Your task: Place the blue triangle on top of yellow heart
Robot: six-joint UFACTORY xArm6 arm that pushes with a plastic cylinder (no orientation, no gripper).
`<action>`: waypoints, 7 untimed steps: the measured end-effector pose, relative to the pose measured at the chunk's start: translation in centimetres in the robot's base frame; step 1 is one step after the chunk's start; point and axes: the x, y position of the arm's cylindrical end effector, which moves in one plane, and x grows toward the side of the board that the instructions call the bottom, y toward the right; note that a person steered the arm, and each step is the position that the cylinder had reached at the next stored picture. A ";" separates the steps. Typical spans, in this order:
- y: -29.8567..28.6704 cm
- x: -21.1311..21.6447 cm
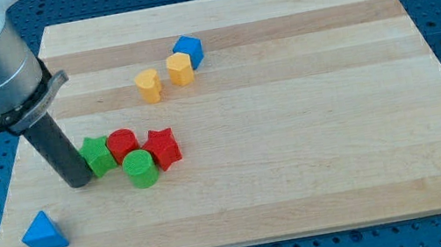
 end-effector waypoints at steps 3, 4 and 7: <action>-8.1 6.4; -8.2 8.3; -0.6 9.2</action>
